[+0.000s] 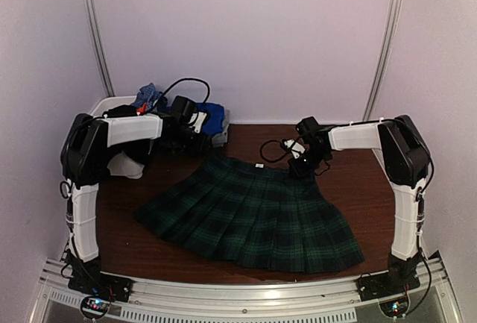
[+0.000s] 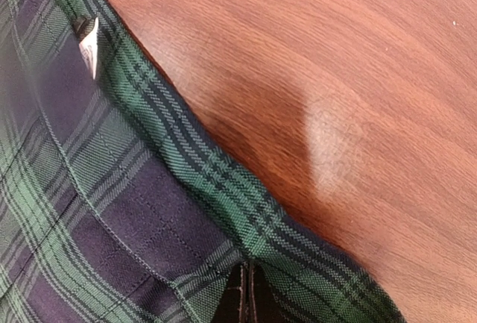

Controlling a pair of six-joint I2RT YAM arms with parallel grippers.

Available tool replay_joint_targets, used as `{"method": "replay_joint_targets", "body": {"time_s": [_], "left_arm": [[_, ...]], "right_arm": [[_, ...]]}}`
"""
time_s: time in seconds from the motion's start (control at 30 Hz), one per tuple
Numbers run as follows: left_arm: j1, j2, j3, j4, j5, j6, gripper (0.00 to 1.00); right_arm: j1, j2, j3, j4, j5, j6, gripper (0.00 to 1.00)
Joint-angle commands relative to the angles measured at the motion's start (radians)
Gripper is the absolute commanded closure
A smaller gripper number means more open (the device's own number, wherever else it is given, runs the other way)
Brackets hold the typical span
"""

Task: Fold and stack the mixed laundry pile
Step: Adjust the flattened skirt at the center of the board.

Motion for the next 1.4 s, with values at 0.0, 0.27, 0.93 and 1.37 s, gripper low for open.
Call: {"method": "replay_joint_targets", "body": {"time_s": [0.0,0.27,0.93,1.37], "left_arm": [[-0.026,-0.067,-0.124,0.025,0.053,-0.065,0.4],[0.02,-0.24,-0.357,0.13,0.028,-0.056,0.35],[0.009,-0.029,-0.281,0.014,-0.114,-0.104,0.73],[0.029,0.043,0.086,-0.098,0.028,0.087,0.66]], "right_arm": [[-0.002,0.019,-0.027,-0.053,0.029,0.033,1.0],[-0.003,-0.056,-0.054,-0.026,0.011,0.048,1.0],[0.125,-0.1,-0.28,0.029,-0.061,0.161,1.0],[0.052,-0.296,-0.279,-0.054,-0.105,0.183,0.71]]}}
